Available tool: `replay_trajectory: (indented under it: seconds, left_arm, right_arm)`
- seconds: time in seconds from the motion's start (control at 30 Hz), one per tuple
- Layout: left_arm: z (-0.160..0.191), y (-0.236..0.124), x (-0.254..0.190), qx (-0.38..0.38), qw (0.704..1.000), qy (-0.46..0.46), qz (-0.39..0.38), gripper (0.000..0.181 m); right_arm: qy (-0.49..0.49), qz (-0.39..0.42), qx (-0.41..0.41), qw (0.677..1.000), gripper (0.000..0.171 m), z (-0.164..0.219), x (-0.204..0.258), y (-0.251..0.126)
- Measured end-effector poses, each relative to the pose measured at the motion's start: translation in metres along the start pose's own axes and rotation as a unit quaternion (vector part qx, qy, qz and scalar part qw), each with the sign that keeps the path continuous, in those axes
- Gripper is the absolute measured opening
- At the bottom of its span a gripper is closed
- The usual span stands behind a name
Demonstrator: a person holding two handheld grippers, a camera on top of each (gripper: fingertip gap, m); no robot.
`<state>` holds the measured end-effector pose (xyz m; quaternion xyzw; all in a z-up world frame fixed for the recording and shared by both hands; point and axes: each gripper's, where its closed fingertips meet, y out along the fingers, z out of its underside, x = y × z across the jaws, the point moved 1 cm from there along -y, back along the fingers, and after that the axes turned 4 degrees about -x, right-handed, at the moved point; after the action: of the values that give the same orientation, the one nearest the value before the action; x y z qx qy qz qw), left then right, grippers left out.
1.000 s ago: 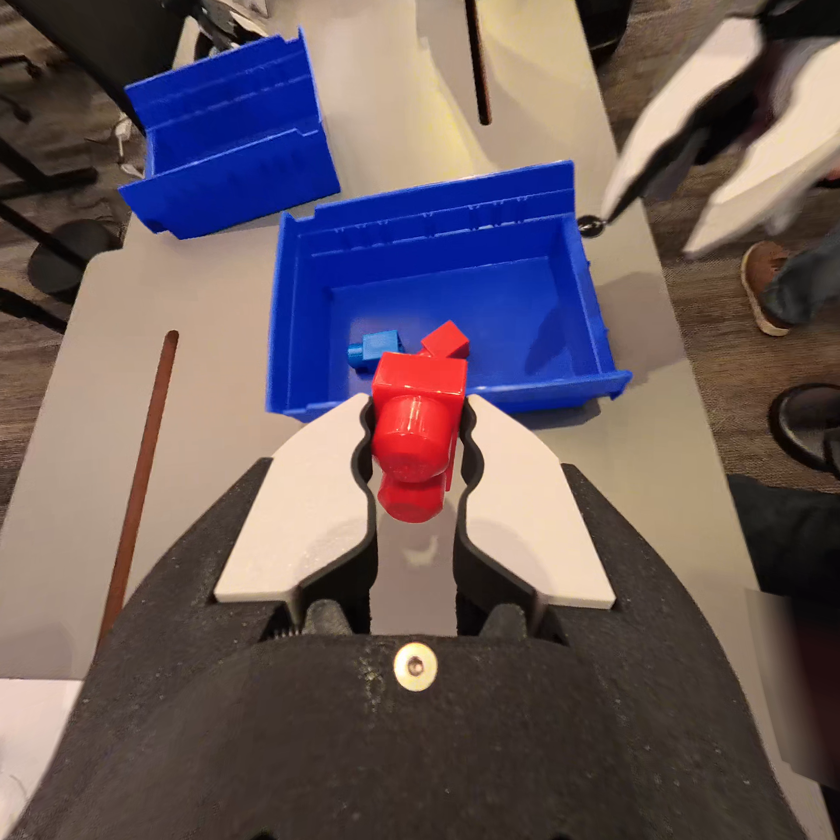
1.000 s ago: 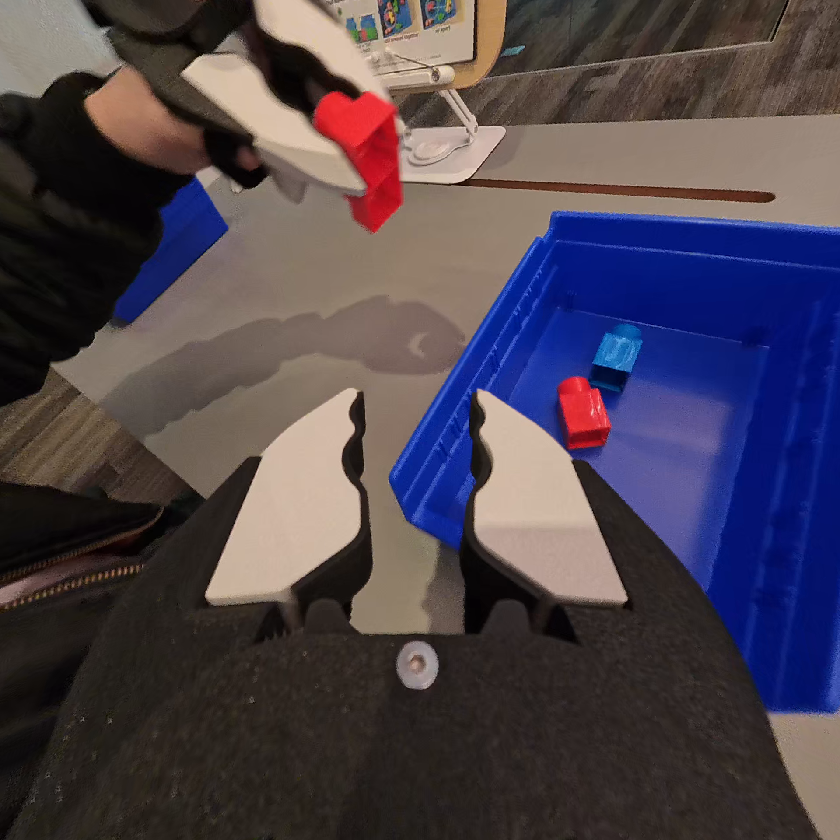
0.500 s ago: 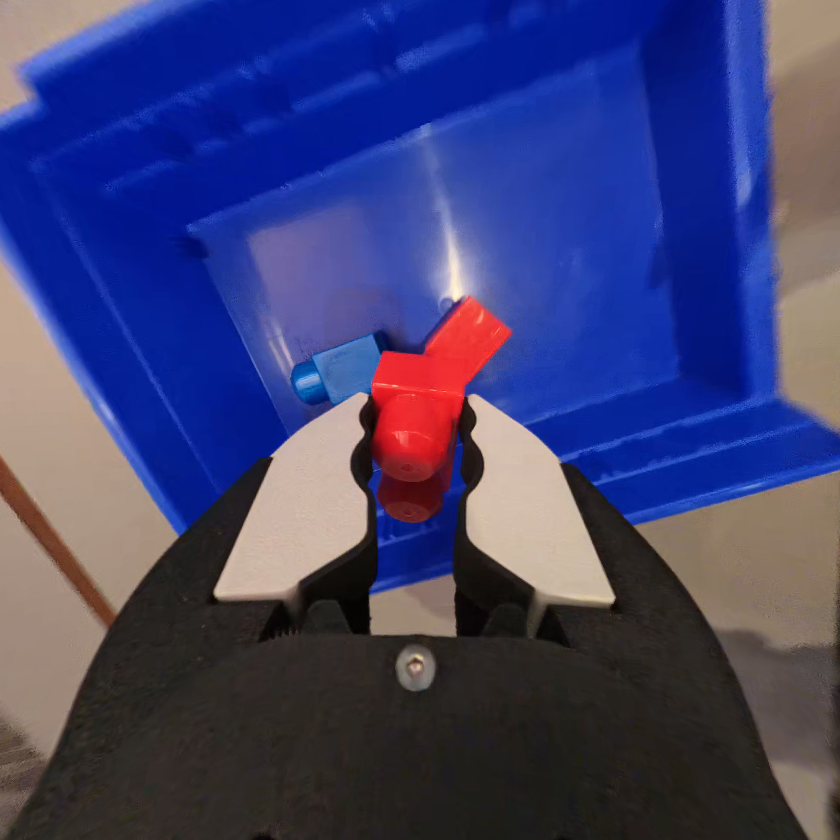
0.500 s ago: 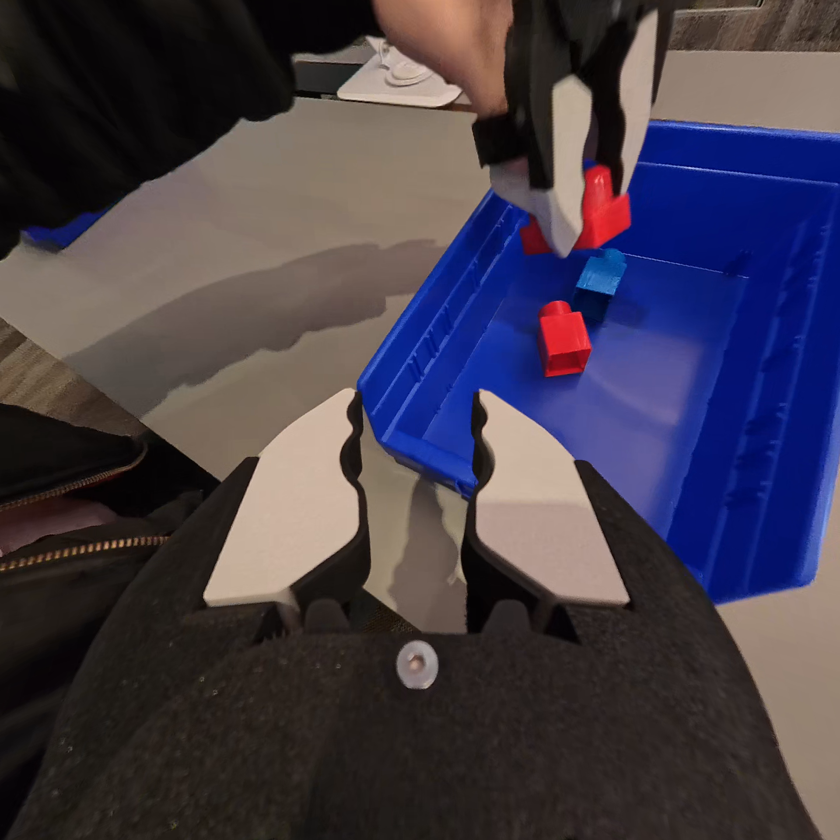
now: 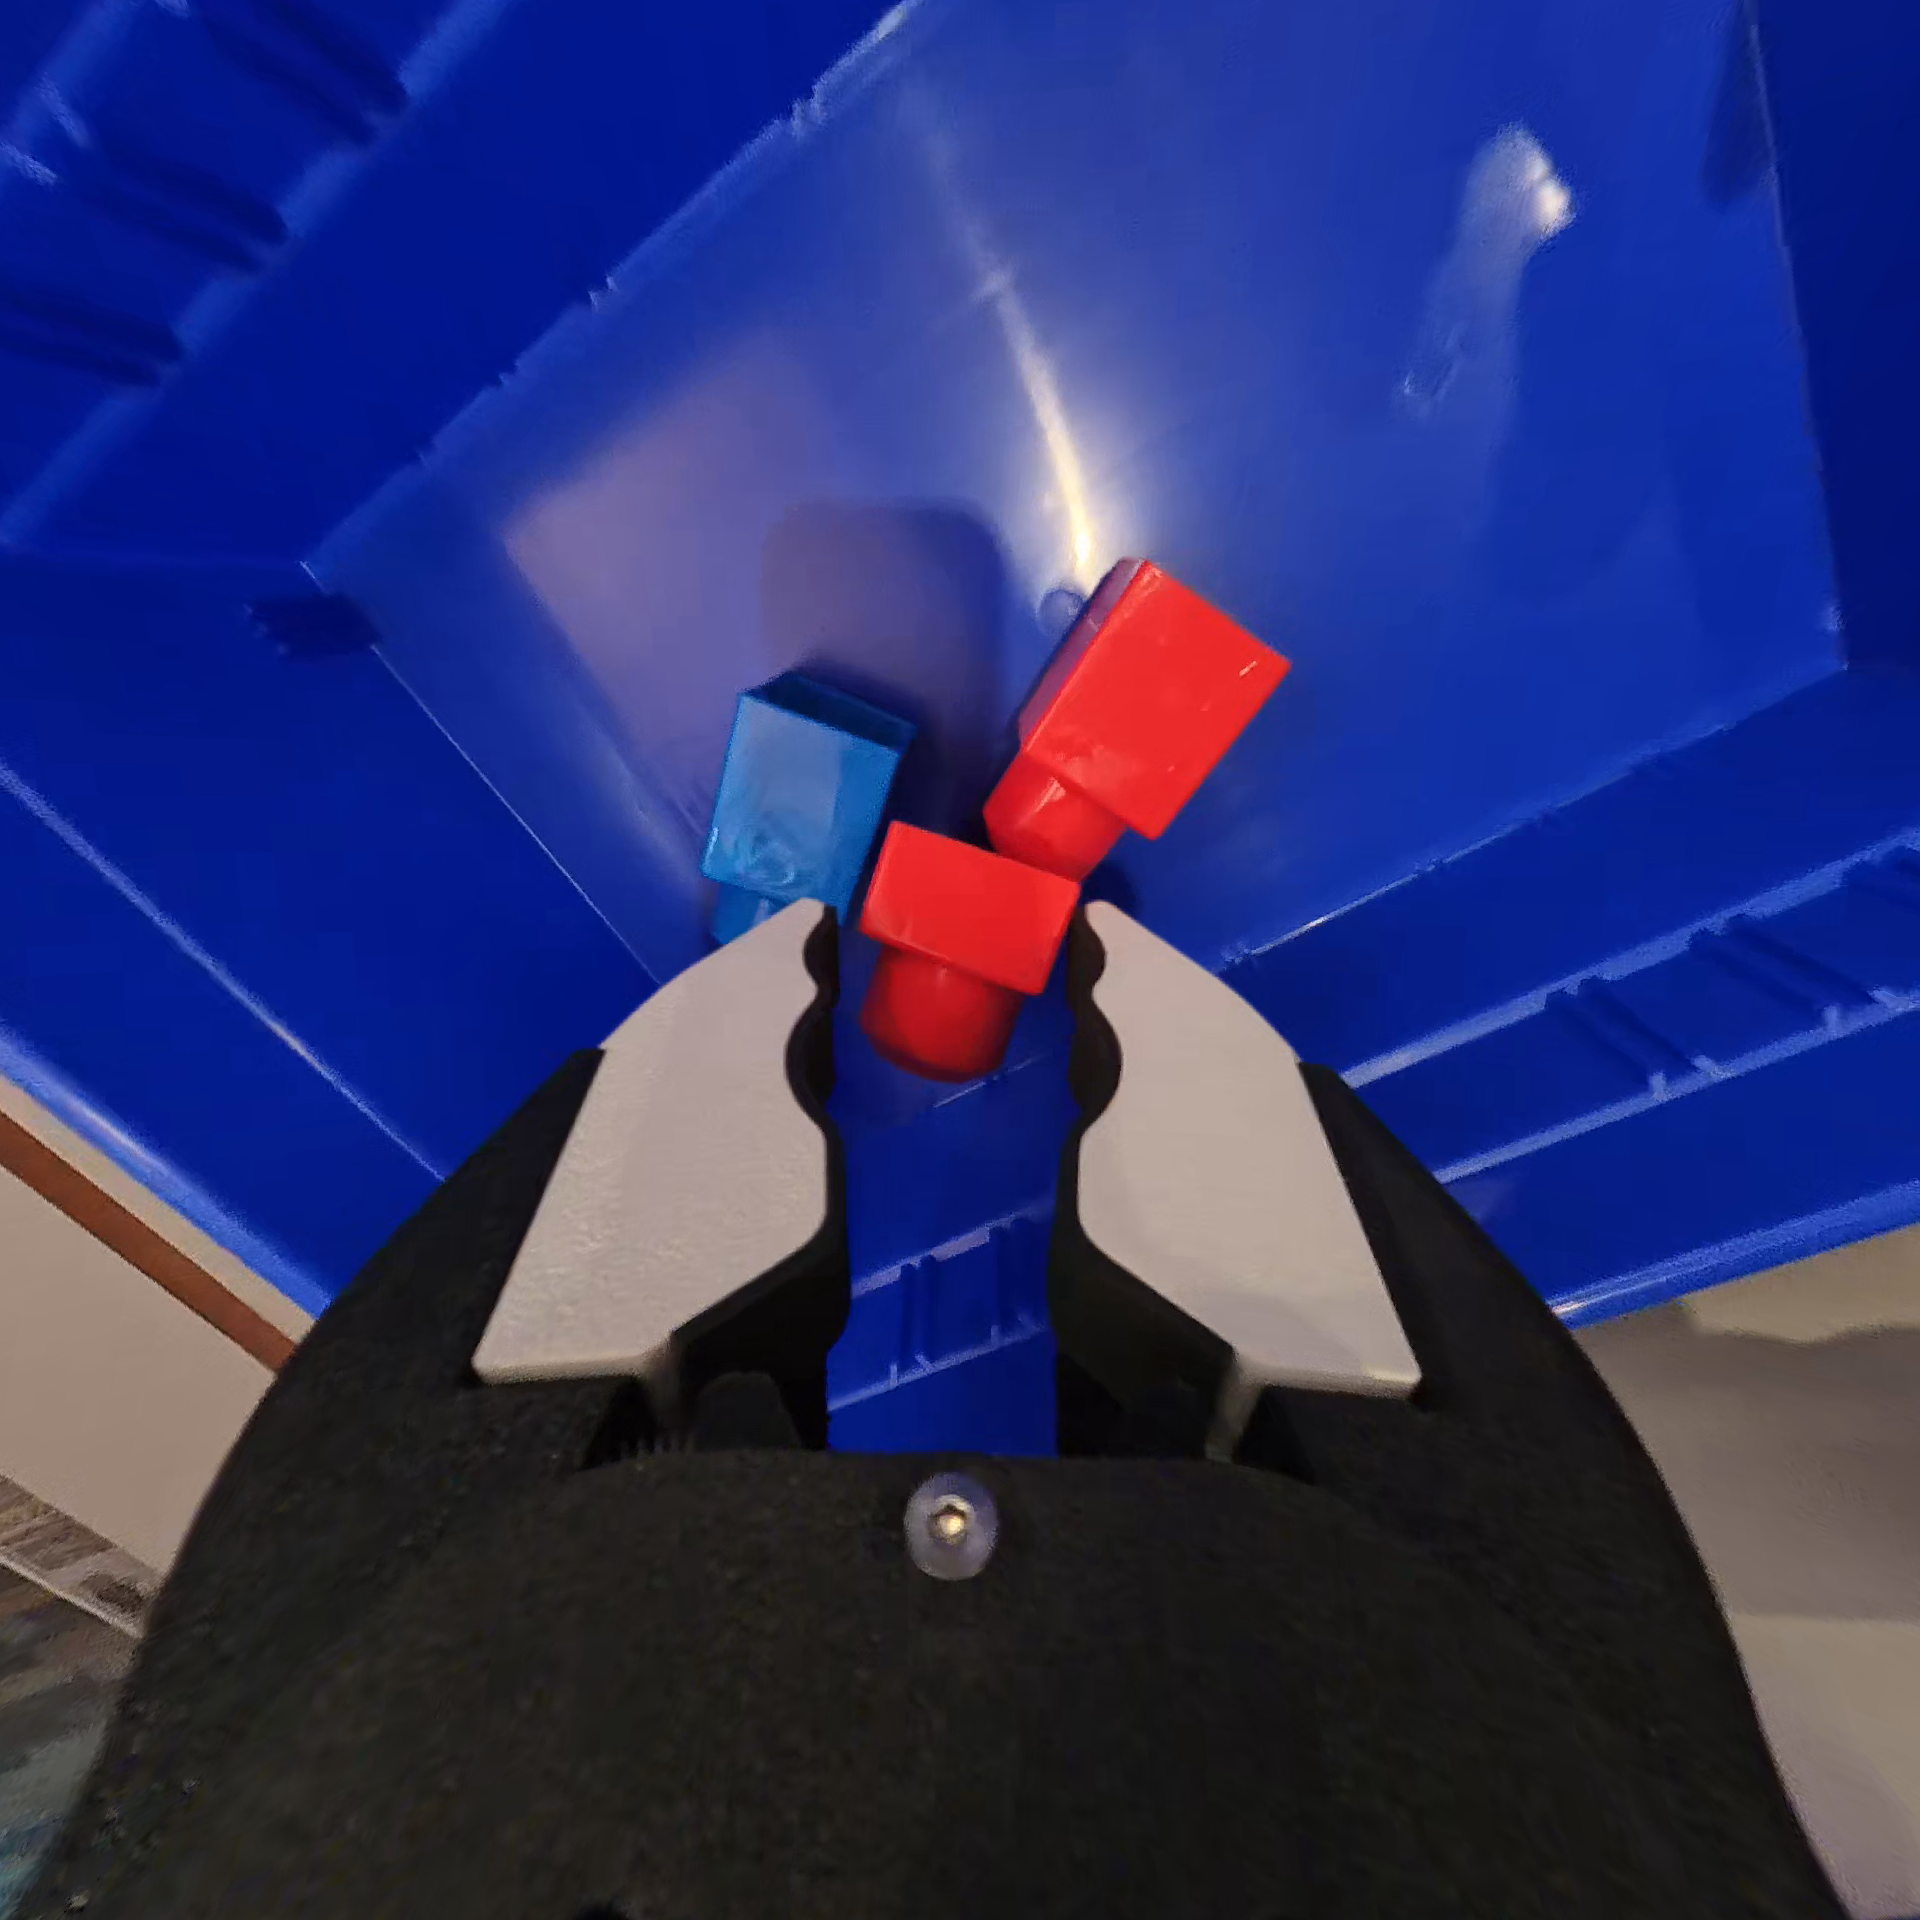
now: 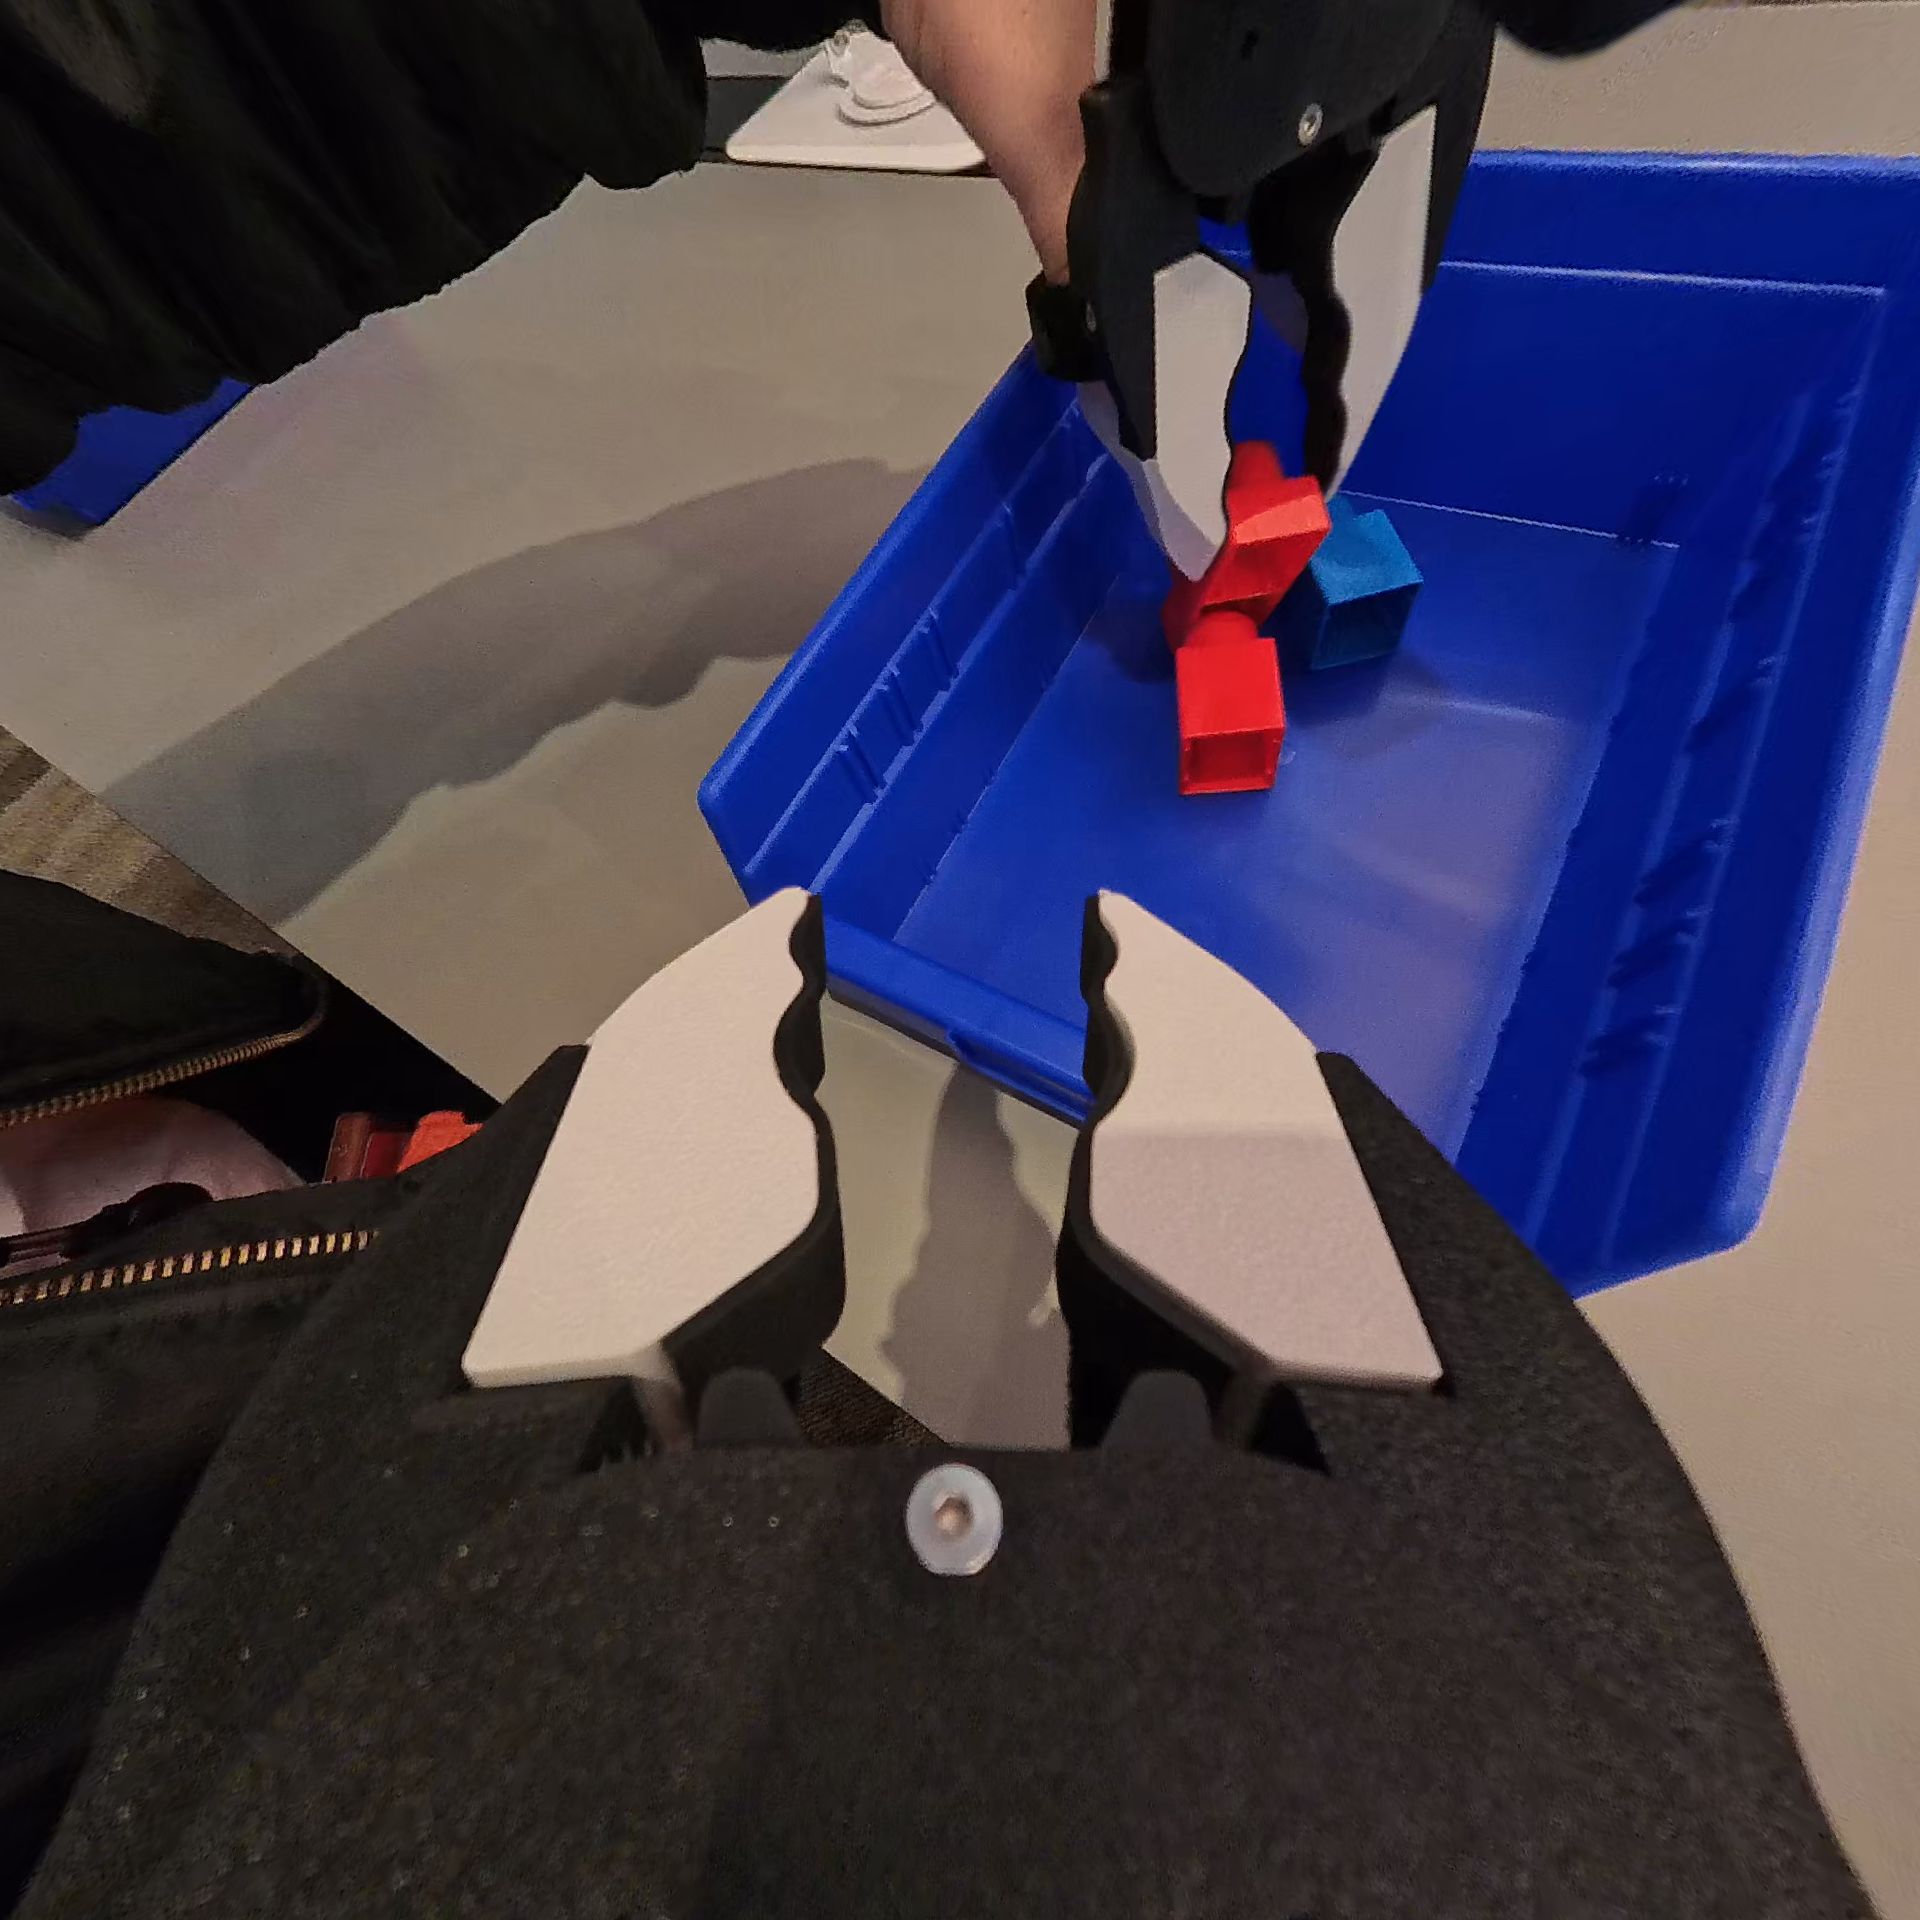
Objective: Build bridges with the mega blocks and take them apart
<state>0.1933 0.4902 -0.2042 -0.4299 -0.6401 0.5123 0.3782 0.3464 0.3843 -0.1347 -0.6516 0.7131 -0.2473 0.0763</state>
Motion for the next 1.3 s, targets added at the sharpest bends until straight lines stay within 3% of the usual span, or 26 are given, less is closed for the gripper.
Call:
replay_trajectory:
  seconds: [0.07, 0.2, 0.3, 0.4, 0.57, 0.77, 0.93, 1.03, 1.13, 1.3]
  left_arm:
    - [-0.004, -0.005, 0.003, -0.016, 1.0, -0.012, -0.011, 0.055]
    - [-0.005, -0.036, 0.01, -0.072, 0.996, -0.028, -0.054, 0.056]
    - [-0.006, -0.085, -0.005, -0.182, 0.978, -0.06, -0.077, 0.052]
    - [0.019, -0.146, -0.031, -0.29, 0.943, -0.1, -0.13, 0.05]
    - [0.109, -0.218, -0.126, -0.401, 0.868, -0.163, -0.242, 0.05]
    - [0.228, -0.251, -0.273, -0.465, 0.74, -0.253, -0.415, 0.051]
    - [0.332, -0.246, -0.379, -0.403, 0.669, -0.357, -0.513, 0.044]
    - [0.404, -0.26, -0.436, -0.35, 0.626, -0.416, -0.56, 0.043]
    - [0.479, -0.257, -0.484, -0.262, 0.646, -0.452, -0.556, 0.041]
    - [0.563, -0.22, -0.514, -0.147, 0.777, -0.413, -0.452, 0.033]
  right_arm:
    - [0.003, -0.001, 0.002, 1.0, 0.047, 0.002, -0.001, 0.001]
    - [0.002, 0.0, -0.001, 1.0, 0.047, -0.002, -0.002, 0.001]
    - [-0.008, 0.004, -0.015, 1.0, 0.046, -0.012, 0.0, 0.0]
    - [-0.018, -0.005, -0.034, 0.999, 0.045, -0.029, 0.007, 0.005]
    - [-0.083, -0.058, -0.057, 0.993, 0.045, -0.067, 0.048, 0.037]
    - [-0.219, -0.15, -0.108, 0.958, 0.047, -0.116, 0.147, 0.107]
    - [-0.224, -0.264, -0.128, 0.929, 0.04, -0.138, 0.235, 0.19]
    - [-0.226, -0.281, -0.156, 0.92, 0.03, -0.151, 0.273, 0.231]
    - [-0.24, -0.284, -0.187, 0.909, 0.029, -0.161, 0.302, 0.251]
    - [-0.229, -0.298, -0.154, 0.914, 0.032, -0.151, 0.323, 0.275]
